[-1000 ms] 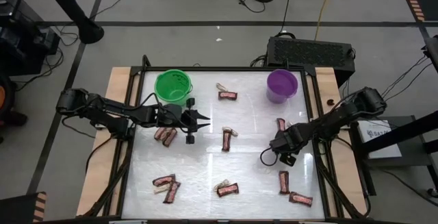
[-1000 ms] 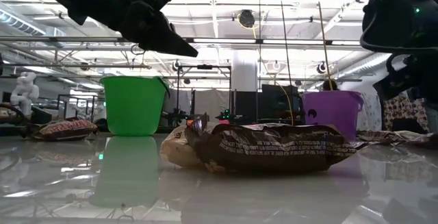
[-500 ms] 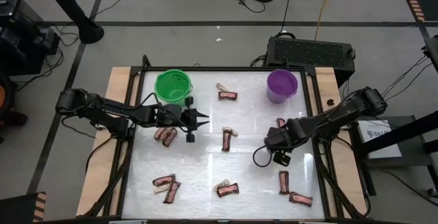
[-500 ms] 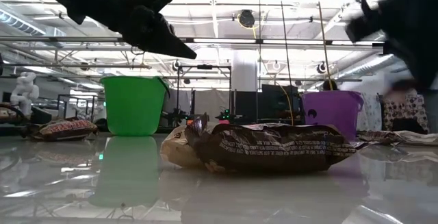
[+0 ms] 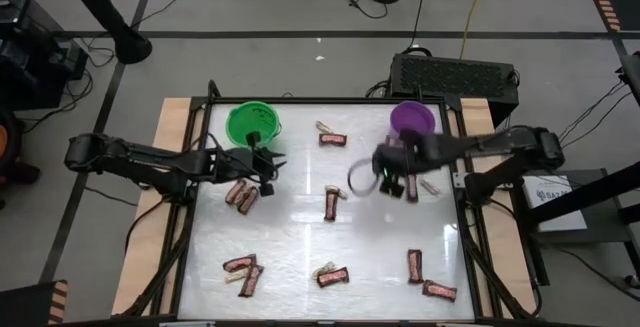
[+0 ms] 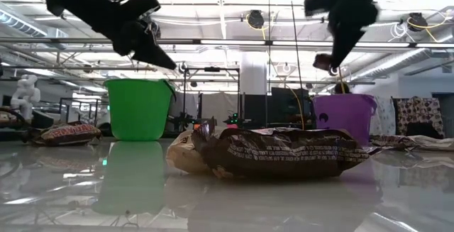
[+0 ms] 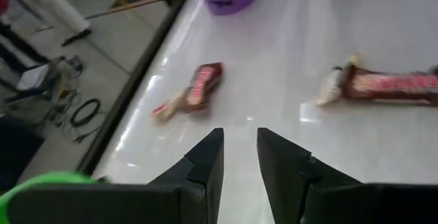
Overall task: Sort candy by brand, put in halloween buckets
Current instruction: Put the brown chocolate bar into the purple bucket
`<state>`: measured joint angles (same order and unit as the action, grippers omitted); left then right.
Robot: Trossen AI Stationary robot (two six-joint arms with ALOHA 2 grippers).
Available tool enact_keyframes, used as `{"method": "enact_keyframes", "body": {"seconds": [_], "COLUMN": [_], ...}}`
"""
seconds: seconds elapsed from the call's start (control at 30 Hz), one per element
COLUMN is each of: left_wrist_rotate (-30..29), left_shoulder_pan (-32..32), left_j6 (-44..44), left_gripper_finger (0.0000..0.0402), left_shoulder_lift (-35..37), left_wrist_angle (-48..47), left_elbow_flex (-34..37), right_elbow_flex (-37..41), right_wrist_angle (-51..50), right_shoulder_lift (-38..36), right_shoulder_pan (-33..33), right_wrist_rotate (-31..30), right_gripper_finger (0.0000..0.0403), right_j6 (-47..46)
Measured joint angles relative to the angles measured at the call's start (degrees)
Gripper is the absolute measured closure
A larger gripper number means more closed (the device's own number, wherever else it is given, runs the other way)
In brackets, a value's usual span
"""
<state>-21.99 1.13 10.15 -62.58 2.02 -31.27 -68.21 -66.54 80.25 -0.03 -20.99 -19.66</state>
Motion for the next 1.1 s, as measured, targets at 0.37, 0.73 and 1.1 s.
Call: {"method": "enact_keyframes", "body": {"seconds": [0.37, 0.73, 1.1], "left_wrist_rotate": [0.5, 1.2, 6.1], "left_shoulder_pan": [6.3, 6.6, 6.6], "left_j6": [-8.0, -14.4, -15.9], "left_gripper_finger": [0.0304, 0.0304, 0.0304], "left_shoulder_lift": [8.9, 9.1, 9.1], "left_wrist_angle": [6.5, 6.5, 6.4], "left_elbow_flex": [7.3, 7.4, 7.4], "right_elbow_flex": [0.0, 0.0, -0.1], "right_wrist_angle": [-0.4, 0.3, -2.1], "right_shoulder_lift": [0.0, 0.0, 0.0], "right_shoulder_pan": [-26.6, -36.3, -36.4], "right_wrist_rotate": [6.3, 10.6, 10.7], "right_gripper_finger": [0.0402, 0.0403, 0.0356], "right_j6": [8.7, 12.8, 12.7]}}
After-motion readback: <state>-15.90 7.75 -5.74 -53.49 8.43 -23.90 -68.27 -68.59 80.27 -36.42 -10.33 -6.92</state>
